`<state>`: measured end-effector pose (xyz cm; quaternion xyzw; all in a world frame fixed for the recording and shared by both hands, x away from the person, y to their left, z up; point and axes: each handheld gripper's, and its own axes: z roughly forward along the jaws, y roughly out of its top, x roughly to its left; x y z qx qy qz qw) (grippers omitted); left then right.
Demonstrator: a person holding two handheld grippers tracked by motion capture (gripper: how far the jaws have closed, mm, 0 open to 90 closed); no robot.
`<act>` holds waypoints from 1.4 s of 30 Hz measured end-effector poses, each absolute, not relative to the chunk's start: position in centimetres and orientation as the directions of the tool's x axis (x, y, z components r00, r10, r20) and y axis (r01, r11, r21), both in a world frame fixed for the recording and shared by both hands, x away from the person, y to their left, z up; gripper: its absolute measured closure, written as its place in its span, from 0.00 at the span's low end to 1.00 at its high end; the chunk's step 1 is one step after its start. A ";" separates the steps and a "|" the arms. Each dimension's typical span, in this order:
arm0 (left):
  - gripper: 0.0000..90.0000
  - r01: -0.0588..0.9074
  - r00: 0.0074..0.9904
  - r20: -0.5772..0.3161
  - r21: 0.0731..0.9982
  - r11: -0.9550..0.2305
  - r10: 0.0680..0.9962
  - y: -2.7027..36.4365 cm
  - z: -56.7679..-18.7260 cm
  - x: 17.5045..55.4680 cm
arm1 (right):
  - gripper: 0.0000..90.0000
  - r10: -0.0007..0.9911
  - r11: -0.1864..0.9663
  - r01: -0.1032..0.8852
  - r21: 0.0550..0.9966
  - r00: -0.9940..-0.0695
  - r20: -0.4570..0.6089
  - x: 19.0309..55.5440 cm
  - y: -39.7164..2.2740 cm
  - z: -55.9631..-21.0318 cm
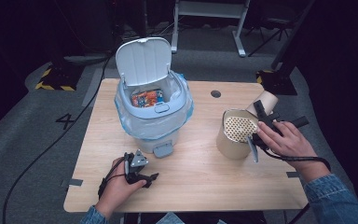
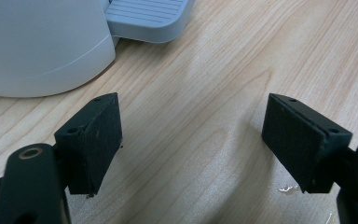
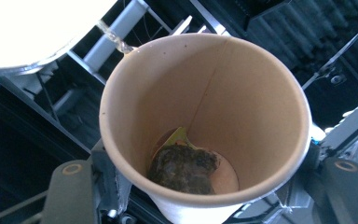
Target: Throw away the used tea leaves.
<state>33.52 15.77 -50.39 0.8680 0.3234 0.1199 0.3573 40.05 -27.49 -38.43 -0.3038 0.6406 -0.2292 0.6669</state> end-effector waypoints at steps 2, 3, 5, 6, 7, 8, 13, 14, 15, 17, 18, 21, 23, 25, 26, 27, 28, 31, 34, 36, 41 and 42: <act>0.23 0.476 0.762 -0.023 0.698 -0.535 0.648 15.8 -50.4 33.5 | 0.39 -0.718 0.686 -0.070 -0.724 0.099 -0.689 40.0 -27.5 -38.6; 0.23 0.476 0.762 -0.023 0.698 -0.535 0.647 15.8 -50.4 33.5 | 0.39 -0.725 0.678 -0.065 -0.732 0.109 -0.680 40.0 -27.5 -38.6; 0.23 0.476 0.762 -0.023 0.698 -0.535 0.647 15.8 -50.4 33.5 | 0.39 -0.738 0.663 -0.058 -0.746 0.117 -0.665 39.9 -27.5 -38.6; 0.23 0.476 0.762 -0.023 0.698 -0.535 0.648 15.8 -50.4 33.5 | 0.39 -0.745 0.654 -0.051 -0.754 0.127 -0.655 39.9 -27.5 -38.6; 0.23 0.476 0.762 -0.023 0.698 -0.535 0.647 15.8 -50.4 33.5 | 0.39 -0.752 0.646 -0.048 -0.762 0.130 -0.646 39.9 -27.5 -38.5; 0.23 0.476 0.762 -0.023 0.698 -0.535 0.648 15.8 -50.4 33.5 | 0.39 -0.770 0.624 -0.040 -0.781 0.137 -0.623 39.9 -27.4 -38.5; 0.23 0.476 0.762 -0.023 0.698 -0.535 0.648 15.8 -50.4 33.5 | 0.39 -0.790 0.599 -0.020 -0.801 0.149 -0.595 40.0 -27.6 -38.3; 0.23 0.476 0.762 -0.023 0.698 -0.535 0.647 15.8 -50.4 33.5 | 0.39 -0.795 0.593 -0.015 -0.805 0.145 -0.589 40.1 -27.7 -38.2; 0.23 0.476 0.762 -0.023 0.698 -0.535 0.648 15.8 -50.4 33.5 | 0.39 -0.794 0.595 -0.010 -0.803 0.145 -0.590 40.1 -27.7 -38.1; 0.23 0.476 0.762 -0.023 0.698 -0.535 0.648 15.8 -50.4 33.5 | 0.39 -0.789 0.600 -0.016 -0.800 0.151 -0.596 40.1 -27.7 -38.1; 0.23 0.476 0.762 -0.023 0.698 -0.535 0.647 15.8 -50.4 33.5 | 0.39 -0.787 0.603 -0.016 -0.798 0.150 -0.598 40.0 -27.7 -38.1; 0.23 0.476 0.761 -0.023 0.698 -0.535 0.648 15.8 -50.4 33.5 | 0.39 -0.793 0.595 -0.020 -0.804 0.152 -0.590 39.9 -27.5 -38.0; 0.23 0.476 0.762 -0.023 0.698 -0.535 0.648 15.8 -50.4 33.5 | 0.39 -0.787 0.602 -0.025 -0.798 0.152 -0.598 40.0 -27.5 -38.1; 0.23 0.476 0.762 -0.023 0.698 -0.535 0.648 15.8 -50.4 33.5 | 0.39 -0.782 0.609 -0.031 -0.793 0.148 -0.606 39.9 -27.5 -38.0; 0.23 0.476 0.761 -0.023 0.698 -0.535 0.648 15.8 -50.4 33.5 | 0.39 -0.780 0.610 -0.034 -0.792 0.147 -0.608 39.8 -27.5 -37.9; 0.23 0.476 0.761 -0.023 0.698 -0.535 0.648 15.8 -50.4 33.5 | 0.39 -0.773 0.620 -0.034 -0.784 0.147 -0.618 39.8 -27.5 -37.8; 0.23 0.476 0.761 -0.023 0.698 -0.535 0.648 15.8 -50.4 33.5 | 0.39 -0.759 0.636 -0.043 -0.770 0.146 -0.635 39.8 -27.5 -37.7; 0.23 0.476 0.761 -0.023 0.698 -0.535 0.648 15.8 -50.4 33.5 | 0.38 -0.715 0.687 -0.064 -0.724 0.121 -0.689 39.8 -27.6 -37.2; 0.23 0.476 0.761 -0.023 0.698 -0.535 0.648 15.8 -50.4 33.5 | 0.37 -0.614 0.779 -0.110 -0.617 0.065 -0.787 40.0 -27.8 -36.5; 0.23 0.476 0.761 -0.023 0.698 -0.535 0.648 15.8 -50.4 33.5 | 0.37 -0.581 0.804 -0.123 -0.581 0.045 -0.813 40.0 -27.9 -36.3; 0.23 0.477 0.761 -0.024 0.698 -0.534 0.648 15.8 -50.4 33.5 | 0.36 -0.275 0.954 -0.164 -0.253 -0.133 -0.952 40.4 -28.9 -34.9; 0.23 0.476 0.761 -0.023 0.698 -0.535 0.648 15.8 -50.4 33.5 | 0.36 -0.203 0.971 -0.162 -0.175 -0.174 -0.964 40.5 -29.1 -34.7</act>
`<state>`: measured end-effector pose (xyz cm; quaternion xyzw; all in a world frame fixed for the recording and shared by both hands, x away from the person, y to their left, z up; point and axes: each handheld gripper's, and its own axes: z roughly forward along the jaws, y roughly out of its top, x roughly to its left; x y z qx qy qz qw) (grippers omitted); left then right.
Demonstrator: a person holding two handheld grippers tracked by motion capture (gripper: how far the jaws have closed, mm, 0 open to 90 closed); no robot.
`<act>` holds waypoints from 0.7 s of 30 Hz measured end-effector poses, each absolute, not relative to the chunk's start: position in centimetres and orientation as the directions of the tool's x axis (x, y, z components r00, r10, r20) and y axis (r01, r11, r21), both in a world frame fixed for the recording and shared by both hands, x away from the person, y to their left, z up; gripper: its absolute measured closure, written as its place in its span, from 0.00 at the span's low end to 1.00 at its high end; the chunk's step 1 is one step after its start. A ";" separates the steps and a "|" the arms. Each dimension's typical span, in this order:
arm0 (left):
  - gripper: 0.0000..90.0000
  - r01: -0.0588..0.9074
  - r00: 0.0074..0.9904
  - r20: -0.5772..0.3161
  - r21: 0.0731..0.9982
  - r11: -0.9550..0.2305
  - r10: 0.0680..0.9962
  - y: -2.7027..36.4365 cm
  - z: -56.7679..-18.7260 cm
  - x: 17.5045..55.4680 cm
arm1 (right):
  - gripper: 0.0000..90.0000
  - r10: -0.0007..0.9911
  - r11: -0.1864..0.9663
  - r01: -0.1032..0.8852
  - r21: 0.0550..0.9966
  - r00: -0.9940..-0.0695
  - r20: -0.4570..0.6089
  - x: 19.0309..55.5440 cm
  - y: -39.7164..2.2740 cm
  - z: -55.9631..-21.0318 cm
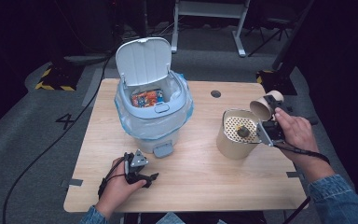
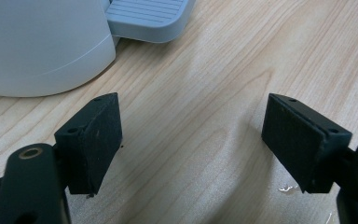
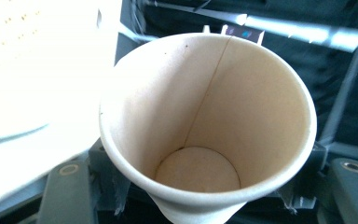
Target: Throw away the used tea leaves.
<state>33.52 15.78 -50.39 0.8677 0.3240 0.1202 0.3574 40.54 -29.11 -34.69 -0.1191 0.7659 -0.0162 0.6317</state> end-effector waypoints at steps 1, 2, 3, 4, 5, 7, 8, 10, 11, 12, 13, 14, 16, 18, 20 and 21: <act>0.23 0.476 0.761 -0.023 0.698 -0.535 0.648 15.8 -50.4 33.5 | 0.36 -0.158 0.979 -0.161 -0.126 -0.199 -0.967 40.6 -29.2 -34.5; 0.23 0.476 0.761 -0.023 0.698 -0.535 0.648 15.8 -50.4 33.5 | 0.36 -0.103 0.983 -0.171 -0.063 -0.234 -0.967 40.8 -29.4 -34.2; 0.23 0.476 0.761 -0.023 0.698 -0.535 0.648 15.8 -50.4 33.5 | 0.36 -0.037 0.987 -0.160 0.007 -0.266 -0.963 40.9 -29.6 -34.0; 0.23 0.476 0.761 -0.023 0.698 -0.535 0.648 15.8 -50.4 33.5 | 0.35 0.024 0.987 -0.147 0.071 -0.298 -0.954 41.0 -29.8 -33.9; 0.23 0.476 0.761 -0.023 0.698 -0.535 0.648 15.8 -50.4 33.5 | 0.35 0.024 0.987 -0.147 0.071 -0.298 -0.954 41.0 -29.8 -33.9; 0.23 0.476 0.761 -0.024 0.698 -0.534 0.648 15.8 -50.4 33.5 | 0.35 0.242 0.946 -0.103 0.308 -0.411 -0.879 41.4 -30.7 -33.4; 0.23 0.476 0.761 -0.023 0.698 -0.534 0.648 15.8 -50.4 33.5 | 0.35 0.287 0.930 -0.088 0.357 -0.436 -0.853 41.5 -30.9 -33.4; 0.23 0.476 0.761 -0.023 0.698 -0.535 0.648 15.8 -50.4 33.5 | 0.35 0.389 0.882 -0.048 0.468 -0.487 -0.782 41.8 -31.4 -33.1; 0.23 0.477 0.761 -0.023 0.698 -0.534 0.648 15.8 -50.4 33.5 | 0.35 0.441 0.850 -0.024 0.526 -0.513 -0.736 41.9 -31.7 -33.0; 0.23 0.476 0.761 -0.024 0.698 -0.534 0.648 15.8 -50.4 33.5 | 0.35 0.487 0.816 -0.002 0.578 -0.537 -0.689 42.0 -32.0 -32.9; 0.23 0.476 0.761 -0.023 0.698 -0.534 0.648 15.8 -50.4 33.5 | 0.35 0.527 0.780 0.018 0.626 -0.559 -0.640 42.1 -32.3 -32.9; 0.23 0.476 0.761 -0.024 0.698 -0.534 0.648 15.8 -50.4 33.5 | 0.35 0.566 0.739 0.050 0.672 -0.588 -0.578 42.2 -32.6 -32.8; 0.23 0.477 0.761 -0.023 0.698 -0.534 0.648 15.8 -50.4 33.5 | 0.35 0.639 0.639 0.124 0.759 -0.635 -0.434 42.4 -33.2 -32.7; 0.23 0.477 0.761 -0.023 0.698 -0.534 0.648 15.8 -50.4 33.5 | 0.35 0.677 0.560 0.176 0.810 -0.660 -0.325 42.5 -33.6 -32.7; 0.23 0.476 0.761 -0.023 0.698 -0.534 0.648 15.8 -50.4 33.5 | 0.35 0.705 0.491 0.232 0.840 -0.671 -0.227 42.5 -34.0 -32.8; 0.23 0.476 0.761 -0.023 0.698 -0.534 0.648 15.8 -50.4 33.5 | 0.35 0.705 0.491 0.232 0.840 -0.671 -0.227 42.5 -34.0 -32.8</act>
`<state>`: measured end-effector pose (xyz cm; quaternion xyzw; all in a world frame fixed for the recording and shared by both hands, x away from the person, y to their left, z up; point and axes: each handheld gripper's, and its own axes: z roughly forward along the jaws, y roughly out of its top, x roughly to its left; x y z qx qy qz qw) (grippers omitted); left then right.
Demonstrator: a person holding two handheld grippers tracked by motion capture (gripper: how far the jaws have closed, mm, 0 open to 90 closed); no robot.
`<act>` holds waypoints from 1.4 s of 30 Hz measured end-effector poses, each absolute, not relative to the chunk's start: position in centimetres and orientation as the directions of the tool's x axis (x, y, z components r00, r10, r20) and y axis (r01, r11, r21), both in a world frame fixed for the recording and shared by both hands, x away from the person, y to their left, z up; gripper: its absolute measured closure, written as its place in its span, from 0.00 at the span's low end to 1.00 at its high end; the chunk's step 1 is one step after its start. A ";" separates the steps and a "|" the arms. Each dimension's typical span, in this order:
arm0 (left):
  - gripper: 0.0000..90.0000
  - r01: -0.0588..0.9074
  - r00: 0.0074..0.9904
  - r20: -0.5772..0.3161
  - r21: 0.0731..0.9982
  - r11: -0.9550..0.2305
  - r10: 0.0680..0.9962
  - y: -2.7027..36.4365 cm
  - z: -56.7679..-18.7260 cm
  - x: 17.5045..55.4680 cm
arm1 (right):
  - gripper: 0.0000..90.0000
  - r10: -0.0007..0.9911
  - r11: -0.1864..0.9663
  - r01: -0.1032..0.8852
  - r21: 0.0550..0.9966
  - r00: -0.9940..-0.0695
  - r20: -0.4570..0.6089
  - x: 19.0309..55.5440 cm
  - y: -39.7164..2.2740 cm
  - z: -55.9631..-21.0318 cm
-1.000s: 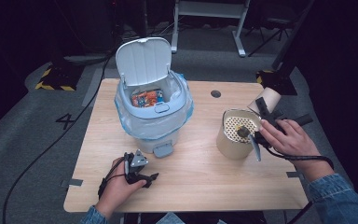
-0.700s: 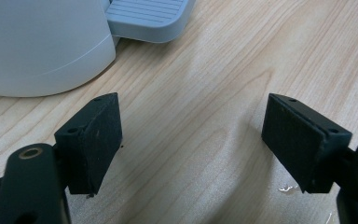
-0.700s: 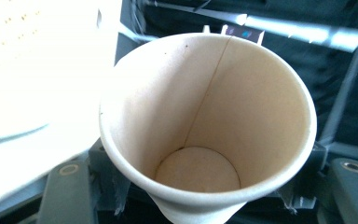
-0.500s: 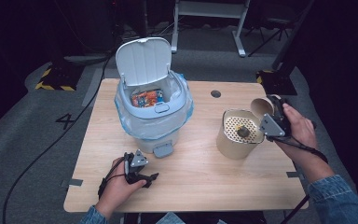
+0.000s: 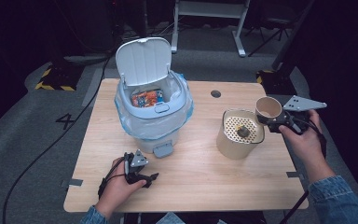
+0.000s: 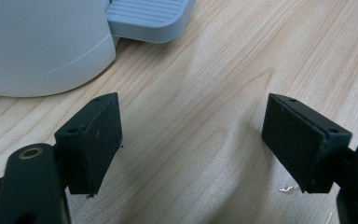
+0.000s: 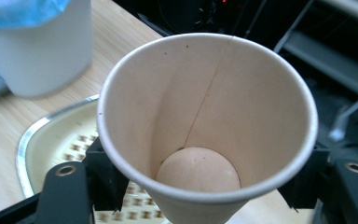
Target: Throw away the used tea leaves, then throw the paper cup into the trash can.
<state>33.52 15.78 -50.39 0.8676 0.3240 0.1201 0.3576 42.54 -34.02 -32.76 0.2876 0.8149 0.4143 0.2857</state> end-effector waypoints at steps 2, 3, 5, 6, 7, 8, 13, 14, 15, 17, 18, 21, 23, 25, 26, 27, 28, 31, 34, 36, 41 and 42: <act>0.23 0.477 0.761 -0.024 0.698 -0.534 0.648 15.8 -50.4 33.5 | 0.35 0.713 0.443 0.272 0.854 -0.684 -0.152 42.6 -34.3 -32.8; 0.23 0.476 0.761 -0.023 0.698 -0.534 0.648 15.8 -50.4 33.5 | 0.35 0.719 0.397 0.302 0.866 -0.690 -0.089 42.7 -34.5 -33.0; 0.23 0.476 0.761 -0.023 0.698 -0.534 0.648 15.8 -50.4 33.5 | 0.35 0.713 0.377 0.320 0.869 -0.699 -0.052 42.7 -34.7 -33.0; 0.23 0.477 0.761 -0.024 0.698 -0.534 0.648 15.8 -50.4 33.5 | 0.35 0.711 0.368 0.327 0.870 -0.703 -0.037 42.7 -34.8 -33.0; 0.23 0.476 0.761 -0.023 0.698 -0.534 0.648 15.8 -50.4 33.5 | 0.35 0.710 0.358 0.335 0.871 -0.704 -0.021 42.7 -34.9 -33.1; 0.23 0.476 0.761 -0.023 0.698 -0.534 0.648 15.8 -50.4 33.5 | 0.34 0.709 0.355 0.339 0.871 -0.706 -0.015 42.8 -34.9 -33.1; 0.23 0.477 0.760 -0.022 0.698 -0.535 0.649 15.8 -50.4 33.5 | 0.34 0.687 0.315 0.347 0.883 -0.725 0.040 42.8 -35.0 -33.4; 0.23 0.478 0.759 -0.023 0.699 -0.533 0.651 15.8 -50.4 33.5 | 0.34 0.685 0.317 0.342 0.885 -0.728 0.036 42.8 -35.0 -33.4; 0.23 0.480 0.756 -0.023 0.698 -0.531 0.654 15.9 -50.4 33.4 | 0.34 0.683 0.327 0.333 0.884 -0.730 0.022 42.7 -35.0 -33.4; 0.23 0.478 0.758 -0.021 0.699 -0.532 0.652 16.0 -50.4 33.4 | 0.34 0.679 0.339 0.326 0.882 -0.734 0.009 42.7 -34.9 -33.3; 0.23 0.482 0.756 -0.026 0.699 -0.528 0.655 16.0 -50.4 33.4 | 0.34 0.677 0.339 0.323 0.884 -0.736 0.009 42.7 -34.9 -33.3; 0.23 0.482 0.755 -0.027 0.699 -0.528 0.655 16.0 -50.4 33.4 | 0.34 0.657 0.351 0.306 0.885 -0.754 0.000 42.7 -34.7 -33.2; 0.23 0.485 0.754 -0.031 0.700 -0.524 0.656 16.0 -50.4 33.4 | 0.34 0.639 0.366 0.293 0.883 -0.770 -0.009 42.7 -34.5 -33.2; 0.23 0.485 0.755 -0.033 0.701 -0.523 0.655 16.0 -50.4 33.4 | 0.33 0.621 0.385 0.282 0.879 -0.784 -0.021 42.6 -34.2 -33.1; 0.23 0.487 0.754 -0.037 0.702 -0.520 0.656 16.0 -50.4 33.4 | 0.33 0.620 0.386 0.281 0.878 -0.785 -0.021 42.6 -34.1 -33.0; 0.23 0.487 0.754 -0.037 0.702 -0.520 0.656 16.0 -50.4 33.4 | 0.33 0.622 0.390 0.276 0.878 -0.783 -0.030 42.6 -34.0 -32.9; 0.23 0.487 0.754 -0.037 0.701 -0.520 0.656 16.1 -50.4 33.4 | 0.33 0.624 0.389 0.277 0.879 -0.781 -0.030 42.6 -33.9 -32.9; 0.23 0.484 0.755 -0.030 0.700 -0.525 0.655 16.0 -50.4 33.4 | 0.33 0.626 0.384 0.277 0.881 -0.779 -0.028 42.8 -33.6 -32.6; 0.23 0.481 0.755 -0.024 0.699 -0.529 0.655 16.0 -50.4 33.4 | 0.33 0.622 0.383 0.268 0.884 -0.783 -0.032 43.0 -33.1 -31.9; 0.23 0.481 0.756 -0.024 0.699 -0.529 0.655 16.0 -50.4 33.4 | 0.33 0.622 0.384 0.264 0.885 -0.782 -0.036 43.1 -33.0 -31.7; 0.23 0.486 0.756 -0.036 0.700 -0.523 0.653 16.2 -50.4 33.4 | 0.32 0.604 0.398 0.251 0.882 -0.796 -0.047 43.8 -31.5 -30.5; 0.23 0.486 0.756 -0.036 0.700 -0.523 0.653 16.2 -50.4 33.4 | 0.32 0.604 0.398 0.251 0.882 -0.796 -0.047 43.8 -31.5 -30.5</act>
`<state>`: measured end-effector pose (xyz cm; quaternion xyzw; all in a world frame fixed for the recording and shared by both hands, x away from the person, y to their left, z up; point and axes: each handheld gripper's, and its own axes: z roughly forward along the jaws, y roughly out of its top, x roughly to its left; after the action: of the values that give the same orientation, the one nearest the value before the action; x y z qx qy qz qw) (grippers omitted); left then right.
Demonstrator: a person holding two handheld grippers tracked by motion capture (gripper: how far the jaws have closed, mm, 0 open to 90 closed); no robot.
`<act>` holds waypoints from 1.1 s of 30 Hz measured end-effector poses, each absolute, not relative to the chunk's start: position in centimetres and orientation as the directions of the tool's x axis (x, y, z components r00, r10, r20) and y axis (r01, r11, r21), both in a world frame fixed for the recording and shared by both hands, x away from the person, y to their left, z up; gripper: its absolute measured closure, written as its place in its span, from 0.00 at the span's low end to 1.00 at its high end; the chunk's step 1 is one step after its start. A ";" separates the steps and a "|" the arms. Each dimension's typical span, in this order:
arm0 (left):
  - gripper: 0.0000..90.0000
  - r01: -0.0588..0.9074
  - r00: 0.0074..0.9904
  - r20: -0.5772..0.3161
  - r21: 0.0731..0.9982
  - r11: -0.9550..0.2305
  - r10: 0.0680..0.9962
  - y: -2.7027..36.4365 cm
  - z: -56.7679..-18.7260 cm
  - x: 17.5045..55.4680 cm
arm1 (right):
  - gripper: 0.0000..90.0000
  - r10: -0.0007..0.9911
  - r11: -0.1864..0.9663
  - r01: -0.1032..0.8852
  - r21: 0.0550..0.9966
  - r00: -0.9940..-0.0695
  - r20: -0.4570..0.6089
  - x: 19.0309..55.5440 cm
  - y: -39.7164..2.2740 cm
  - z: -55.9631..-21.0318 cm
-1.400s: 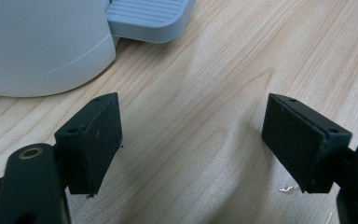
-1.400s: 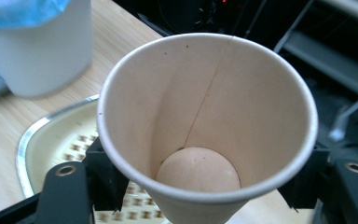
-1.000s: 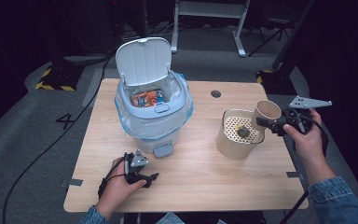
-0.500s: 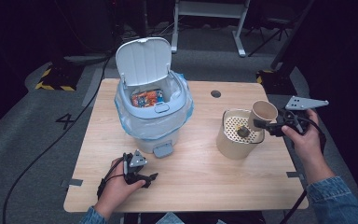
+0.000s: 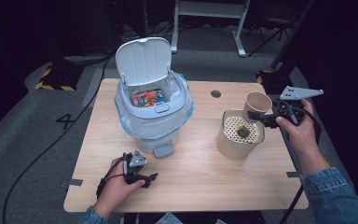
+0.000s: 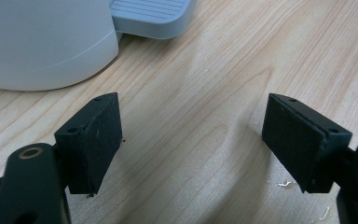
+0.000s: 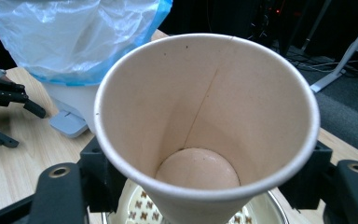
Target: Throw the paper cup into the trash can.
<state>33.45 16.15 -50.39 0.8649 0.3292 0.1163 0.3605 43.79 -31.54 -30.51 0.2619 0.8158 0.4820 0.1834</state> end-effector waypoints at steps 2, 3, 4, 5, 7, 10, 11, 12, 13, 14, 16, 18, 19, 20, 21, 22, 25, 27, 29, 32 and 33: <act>0.23 0.478 0.761 -0.026 0.698 -0.533 0.649 16.2 -50.4 33.4 | 0.32 0.596 0.404 0.246 0.881 -0.801 -0.050 44.2 -30.8 -30.1; 0.23 0.475 0.762 -0.023 0.698 -0.535 0.647 16.4 -50.4 33.5 | 0.32 0.588 0.402 0.239 0.884 -0.807 -0.049 44.5 -30.1 -29.7; 0.23 0.477 0.760 -0.022 0.698 -0.534 0.650 16.6 -50.4 33.5 | 0.32 0.585 0.399 0.239 0.885 -0.809 -0.046 44.7 -29.8 -29.5; 0.23 0.483 0.755 -0.027 0.699 -0.528 0.655 16.6 -50.4 33.4 | 0.32 0.580 0.398 0.233 0.887 -0.814 -0.046 44.9 -29.4 -29.3; 0.24 0.483 0.753 -0.025 0.700 -0.526 0.658 16.8 -50.4 33.4 | 0.32 0.571 0.401 0.226 0.888 -0.819 -0.049 45.3 -28.6 -28.9; 0.24 0.486 0.752 -0.031 0.701 -0.522 0.658 17.0 -50.4 33.5 | 0.32 0.556 0.405 0.217 0.888 -0.829 -0.051 45.8 -27.5 -28.4; 0.24 0.486 0.752 -0.030 0.700 -0.523 0.658 17.0 -50.4 33.4 | 0.32 0.549 0.405 0.216 0.888 -0.835 -0.047 46.0 -26.9 -28.1; 0.24 0.485 0.754 -0.029 0.699 -0.526 0.657 16.9 -50.4 33.4 | 0.32 0.544 0.406 0.213 0.889 -0.838 -0.048 46.1 -26.6 -27.9; 0.23 0.480 0.756 -0.023 0.698 -0.530 0.655 16.9 -50.4 33.4 | 0.32 0.539 0.409 0.206 0.889 -0.841 -0.053 46.3 -26.0 -27.6; 0.22 0.481 0.755 -0.022 0.698 -0.531 0.655 16.9 -50.4 33.4 | 0.32 0.534 0.408 0.201 0.891 -0.844 -0.054 46.4 -25.7 -27.4; 0.22 0.481 0.757 -0.024 0.698 -0.531 0.653 16.9 -50.4 33.4 | 0.32 0.522 0.408 0.192 0.893 -0.851 -0.056 46.8 -24.7 -26.8; 0.22 0.482 0.756 -0.024 0.698 -0.530 0.655 16.9 -50.4 33.4 | 0.32 0.518 0.409 0.185 0.894 -0.853 -0.060 47.0 -23.9 -26.3; 0.22 0.482 0.756 -0.024 0.698 -0.530 0.654 16.9 -50.4 33.4 | 0.32 0.516 0.406 0.183 0.895 -0.855 -0.060 47.1 -23.5 -26.1; 0.22 0.479 0.757 -0.021 0.697 -0.533 0.653 16.9 -50.4 33.4 | 0.32 0.513 0.405 0.179 0.897 -0.856 -0.060 47.1 -23.2 -26.0; 0.22 0.479 0.758 -0.020 0.697 -0.534 0.652 16.9 -50.4 33.4 | 0.32 0.510 0.405 0.176 0.897 -0.858 -0.062 47.2 -22.7 -25.7; 0.22 0.479 0.758 -0.020 0.696 -0.535 0.652 16.9 -50.4 33.4 | 0.32 0.507 0.407 0.172 0.897 -0.859 -0.065 47.2 -22.2 -25.6; 0.21 0.478 0.759 -0.020 0.696 -0.536 0.651 16.8 -50.4 33.5 | 0.32 0.503 0.391 0.158 0.907 -0.862 -0.067 47.4 -21.0 -25.0; 0.21 0.479 0.758 -0.022 0.697 -0.533 0.652 16.8 -50.4 33.5 | 0.32 0.500 0.365 0.152 0.918 -0.864 -0.056 47.6 -20.1 -24.8; 0.21 0.478 0.758 -0.021 0.698 -0.534 0.652 16.8 -50.4 33.5 | 0.32 0.490 0.354 0.139 0.925 -0.870 -0.057 47.8 -19.4 -24.6; 0.21 0.476 0.759 -0.017 0.697 -0.536 0.651 16.8 -50.4 33.5 | 0.32 0.484 0.342 0.130 0.931 -0.873 -0.056 48.0 -18.3 -24.4; 0.21 0.475 0.759 -0.016 0.697 -0.537 0.651 16.8 -50.4 33.5 | 0.32 0.479 0.333 0.129 0.934 -0.876 -0.050 48.1 -17.8 -24.3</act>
<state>33.47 16.84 -50.40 0.8679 0.3244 0.1234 0.3554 48.11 -17.79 -24.28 0.1900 0.8005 0.5451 0.1608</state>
